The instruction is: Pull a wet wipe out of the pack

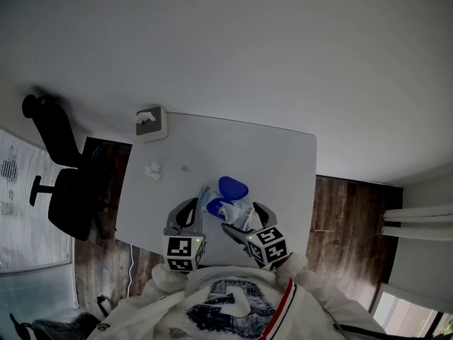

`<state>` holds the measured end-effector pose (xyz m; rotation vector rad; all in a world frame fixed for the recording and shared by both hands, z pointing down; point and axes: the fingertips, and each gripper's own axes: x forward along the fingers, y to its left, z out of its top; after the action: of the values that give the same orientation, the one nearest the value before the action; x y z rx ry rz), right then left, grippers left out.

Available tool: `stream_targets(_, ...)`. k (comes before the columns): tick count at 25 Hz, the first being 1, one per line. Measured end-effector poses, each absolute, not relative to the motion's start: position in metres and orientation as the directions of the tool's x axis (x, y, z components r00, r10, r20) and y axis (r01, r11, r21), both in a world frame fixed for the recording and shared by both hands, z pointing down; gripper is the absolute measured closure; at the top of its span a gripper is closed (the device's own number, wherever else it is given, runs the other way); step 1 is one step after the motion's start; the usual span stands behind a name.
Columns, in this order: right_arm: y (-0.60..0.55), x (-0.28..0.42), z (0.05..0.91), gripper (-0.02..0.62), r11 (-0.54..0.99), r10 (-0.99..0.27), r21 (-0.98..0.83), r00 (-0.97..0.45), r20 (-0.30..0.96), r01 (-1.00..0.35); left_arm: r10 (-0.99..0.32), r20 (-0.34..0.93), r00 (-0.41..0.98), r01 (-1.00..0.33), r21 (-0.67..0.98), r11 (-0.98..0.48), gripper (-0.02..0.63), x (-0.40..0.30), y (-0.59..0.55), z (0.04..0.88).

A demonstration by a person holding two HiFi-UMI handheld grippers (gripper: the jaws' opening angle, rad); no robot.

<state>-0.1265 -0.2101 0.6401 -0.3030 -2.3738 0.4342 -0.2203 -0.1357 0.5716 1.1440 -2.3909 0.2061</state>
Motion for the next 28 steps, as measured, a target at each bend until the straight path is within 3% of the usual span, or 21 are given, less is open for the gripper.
stream_targets(2, -0.205, -0.126, 0.643, 0.017, 0.91, 0.347, -0.399, -0.729, 0.59, 0.11, -0.693, 0.48, -0.538, -0.765, 0.068, 0.641, 0.601, -0.22, -0.135, 0.571)
stream_targets(3, -0.203, -0.126, 0.645, 0.006, 0.907, 0.356, -0.405, -0.727, 0.588, 0.116, -0.693, 0.479, -0.539, -0.764, 0.068, 0.641, 0.601, -0.221, -0.134, 0.571)
stream_targets(14, -0.193, -0.128, 0.686, 0.017, 0.933, 0.356, -0.292, -0.655, 0.666, 0.211, -0.677, 0.484, -0.555, -0.749, 0.065, 0.66, 0.601, -0.221, -0.124, 0.573)
stream_targets(23, -0.197, -0.132, 0.716, 0.119, 0.935, 0.353, -0.266, -0.557, 0.752, 0.234, -0.665, 0.482, -0.57, -0.72, 0.097, 0.687, 0.601, -0.223, -0.116, 0.574)
stream_targets(28, -0.204, -0.132, 0.724, 0.275, 0.945, 0.326, -0.258, -0.506, 0.798, 0.203, -0.673, 0.477, -0.566, -0.718, 0.115, 0.686, 0.601, -0.222, -0.115, 0.576)
